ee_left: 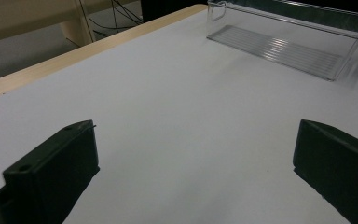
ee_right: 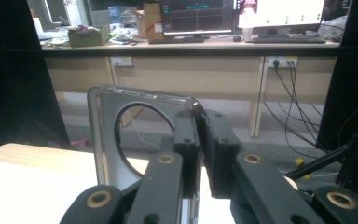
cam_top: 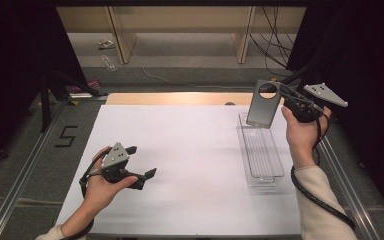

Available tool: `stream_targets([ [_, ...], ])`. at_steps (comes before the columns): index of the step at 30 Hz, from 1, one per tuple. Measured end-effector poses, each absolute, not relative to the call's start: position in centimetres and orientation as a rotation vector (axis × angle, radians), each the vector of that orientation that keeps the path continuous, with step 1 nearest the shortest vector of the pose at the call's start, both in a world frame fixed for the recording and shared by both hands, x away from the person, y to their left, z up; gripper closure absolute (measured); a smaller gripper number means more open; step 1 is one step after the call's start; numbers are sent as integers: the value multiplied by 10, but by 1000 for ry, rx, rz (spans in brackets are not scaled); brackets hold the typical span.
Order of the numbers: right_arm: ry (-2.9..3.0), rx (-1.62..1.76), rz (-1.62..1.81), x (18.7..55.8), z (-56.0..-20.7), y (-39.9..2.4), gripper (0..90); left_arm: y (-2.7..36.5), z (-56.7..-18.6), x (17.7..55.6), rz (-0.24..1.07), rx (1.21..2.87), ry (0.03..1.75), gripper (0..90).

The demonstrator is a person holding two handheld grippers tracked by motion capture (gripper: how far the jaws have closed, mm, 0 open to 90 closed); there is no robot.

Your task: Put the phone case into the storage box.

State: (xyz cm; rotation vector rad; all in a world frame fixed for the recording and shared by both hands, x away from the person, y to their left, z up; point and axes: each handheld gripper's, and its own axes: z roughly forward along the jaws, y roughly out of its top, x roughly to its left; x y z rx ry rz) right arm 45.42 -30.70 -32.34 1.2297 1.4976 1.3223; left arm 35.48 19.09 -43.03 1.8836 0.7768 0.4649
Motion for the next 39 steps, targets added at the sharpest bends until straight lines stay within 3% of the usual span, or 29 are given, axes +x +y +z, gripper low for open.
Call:
stream_targets([
  [39,1505,1242,1294,469,-330,-309,849,191,-431,355,461,1882,784,0],
])
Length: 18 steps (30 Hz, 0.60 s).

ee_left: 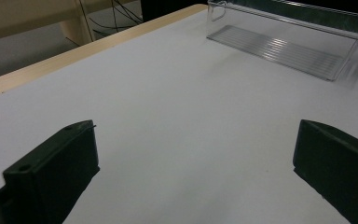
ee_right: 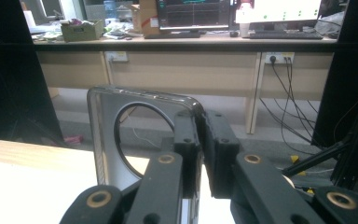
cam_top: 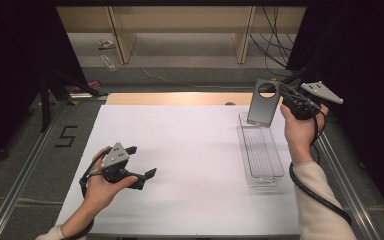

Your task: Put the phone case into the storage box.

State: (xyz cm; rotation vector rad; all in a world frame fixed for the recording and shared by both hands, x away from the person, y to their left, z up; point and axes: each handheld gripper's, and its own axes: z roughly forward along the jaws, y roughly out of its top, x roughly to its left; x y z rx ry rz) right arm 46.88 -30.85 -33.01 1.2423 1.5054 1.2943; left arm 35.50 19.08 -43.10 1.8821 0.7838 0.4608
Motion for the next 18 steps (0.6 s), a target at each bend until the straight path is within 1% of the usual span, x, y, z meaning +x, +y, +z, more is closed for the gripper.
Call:
stream_targets([
  [18,1502,1235,1283,476,-337,-306,848,191,-431,355,459,1882,785,0],
])
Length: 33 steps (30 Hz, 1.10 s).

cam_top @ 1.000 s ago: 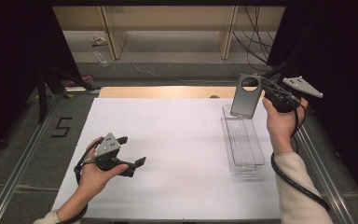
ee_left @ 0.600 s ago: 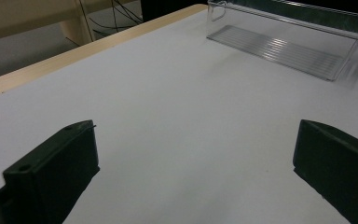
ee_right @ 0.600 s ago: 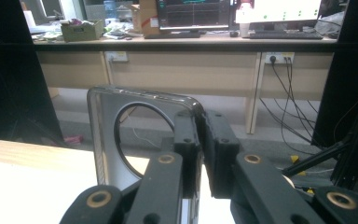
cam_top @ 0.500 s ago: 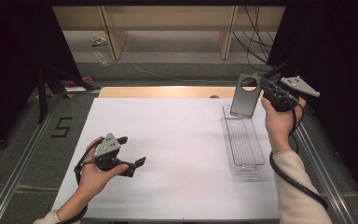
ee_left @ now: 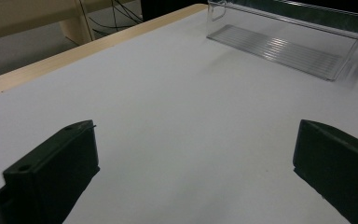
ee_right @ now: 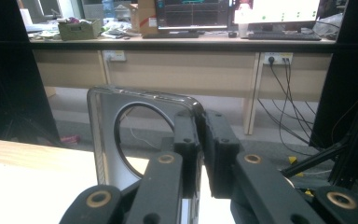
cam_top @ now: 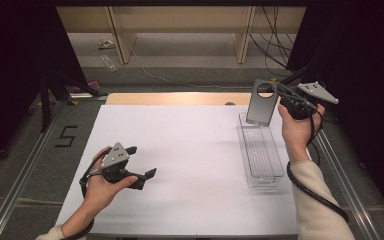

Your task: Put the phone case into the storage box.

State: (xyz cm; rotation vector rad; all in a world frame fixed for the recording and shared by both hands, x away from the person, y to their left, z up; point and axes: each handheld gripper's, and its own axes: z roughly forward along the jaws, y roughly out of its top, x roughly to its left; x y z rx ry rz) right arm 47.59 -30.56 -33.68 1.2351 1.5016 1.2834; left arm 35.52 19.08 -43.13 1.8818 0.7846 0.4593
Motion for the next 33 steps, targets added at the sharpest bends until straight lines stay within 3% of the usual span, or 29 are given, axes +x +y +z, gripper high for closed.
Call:
stream_targets([
  [33,1514,1233,1256,487,-344,-302,849,191,-430,355,460,1881,785,0],
])
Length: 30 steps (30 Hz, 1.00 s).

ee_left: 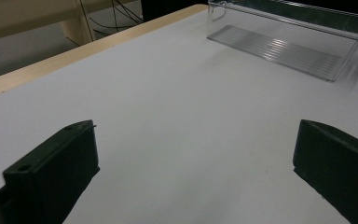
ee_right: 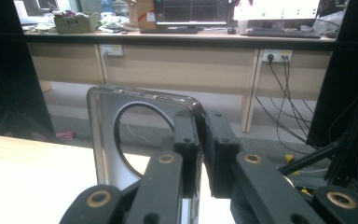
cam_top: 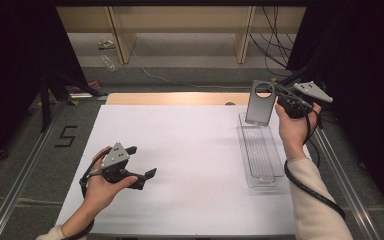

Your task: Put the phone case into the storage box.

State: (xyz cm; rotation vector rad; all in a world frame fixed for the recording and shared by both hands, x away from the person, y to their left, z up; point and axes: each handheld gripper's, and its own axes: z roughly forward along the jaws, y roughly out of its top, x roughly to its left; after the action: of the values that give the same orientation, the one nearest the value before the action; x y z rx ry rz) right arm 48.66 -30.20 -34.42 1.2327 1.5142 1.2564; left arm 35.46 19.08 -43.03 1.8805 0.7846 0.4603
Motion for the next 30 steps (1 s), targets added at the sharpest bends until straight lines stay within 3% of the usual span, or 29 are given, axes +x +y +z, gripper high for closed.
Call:
stream_targets([
  [30,1535,1247,1219,501,-345,-298,849,190,-431,355,454,1882,785,0],
])
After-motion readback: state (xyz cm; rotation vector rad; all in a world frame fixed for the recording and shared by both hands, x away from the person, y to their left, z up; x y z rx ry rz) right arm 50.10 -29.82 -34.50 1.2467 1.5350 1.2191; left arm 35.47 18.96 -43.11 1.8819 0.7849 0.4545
